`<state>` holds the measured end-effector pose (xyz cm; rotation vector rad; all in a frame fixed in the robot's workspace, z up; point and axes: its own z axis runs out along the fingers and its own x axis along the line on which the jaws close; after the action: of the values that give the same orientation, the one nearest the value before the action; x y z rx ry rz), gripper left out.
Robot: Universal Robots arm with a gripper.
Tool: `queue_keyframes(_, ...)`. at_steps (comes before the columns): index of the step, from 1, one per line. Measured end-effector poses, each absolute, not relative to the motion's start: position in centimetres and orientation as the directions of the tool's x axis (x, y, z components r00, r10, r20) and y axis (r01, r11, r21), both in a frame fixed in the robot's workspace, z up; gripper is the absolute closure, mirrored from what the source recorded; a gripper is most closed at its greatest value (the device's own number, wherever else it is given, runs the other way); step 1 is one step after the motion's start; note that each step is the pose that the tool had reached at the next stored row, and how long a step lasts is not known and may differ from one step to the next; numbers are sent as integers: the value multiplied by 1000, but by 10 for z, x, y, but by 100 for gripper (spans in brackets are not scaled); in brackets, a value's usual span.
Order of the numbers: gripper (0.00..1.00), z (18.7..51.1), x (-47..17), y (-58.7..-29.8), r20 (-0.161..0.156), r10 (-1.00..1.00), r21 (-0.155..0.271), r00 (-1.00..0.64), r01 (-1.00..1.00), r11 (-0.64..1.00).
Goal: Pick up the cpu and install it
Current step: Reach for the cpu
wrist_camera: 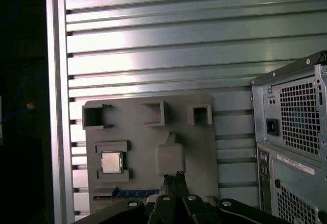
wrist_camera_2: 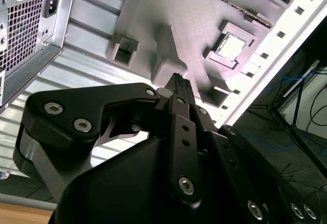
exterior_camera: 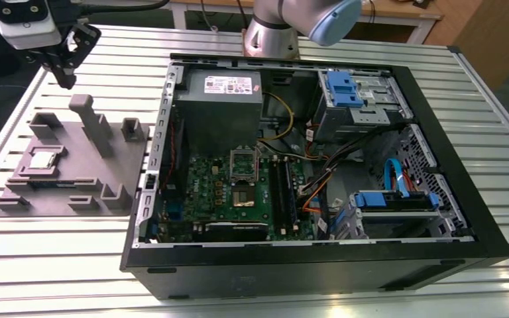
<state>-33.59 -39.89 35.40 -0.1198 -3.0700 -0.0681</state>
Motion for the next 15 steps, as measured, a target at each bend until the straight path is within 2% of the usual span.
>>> queue_keyframes(15,90,354,-346,-399,70,76,42,-995,79,996)
